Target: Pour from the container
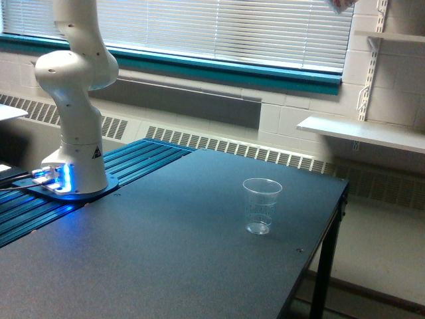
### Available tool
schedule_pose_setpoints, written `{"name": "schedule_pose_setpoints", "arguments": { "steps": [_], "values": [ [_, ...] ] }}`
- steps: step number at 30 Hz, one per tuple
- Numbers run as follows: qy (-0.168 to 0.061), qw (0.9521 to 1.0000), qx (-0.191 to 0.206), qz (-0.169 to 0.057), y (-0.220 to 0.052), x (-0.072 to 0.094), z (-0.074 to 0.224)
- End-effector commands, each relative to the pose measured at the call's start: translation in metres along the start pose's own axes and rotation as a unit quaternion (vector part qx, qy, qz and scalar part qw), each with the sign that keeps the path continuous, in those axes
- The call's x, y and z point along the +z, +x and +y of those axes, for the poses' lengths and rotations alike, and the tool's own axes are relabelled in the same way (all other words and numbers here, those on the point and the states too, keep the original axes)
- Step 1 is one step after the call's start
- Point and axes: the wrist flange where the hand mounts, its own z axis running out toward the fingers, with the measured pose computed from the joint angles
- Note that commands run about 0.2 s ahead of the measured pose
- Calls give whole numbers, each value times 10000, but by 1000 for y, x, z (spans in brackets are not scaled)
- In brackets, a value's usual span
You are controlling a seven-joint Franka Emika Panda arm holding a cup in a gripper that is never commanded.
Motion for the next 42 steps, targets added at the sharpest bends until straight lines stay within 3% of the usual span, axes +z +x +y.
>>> {"name": "schedule_pose_setpoints", "arguments": {
  "steps": [1, 8, 18, 21, 28, 35, 42],
  "values": [
    [8, 9987, 518, 25, 3, -8, -3],
    [-77, 9970, 776, -11, 1, -5, -1],
    [-379, 9919, 1195, -182, -12, 6, 20],
    [-566, 9939, 938, -125, -28, 18, 22],
    [-684, 9907, 1069, -482, -75, 37, 23],
    [-658, 9871, 1204, -825, -111, 41, 16],
    [-726, 9861, 1112, -1002, -136, 44, 15]
  ]
}}
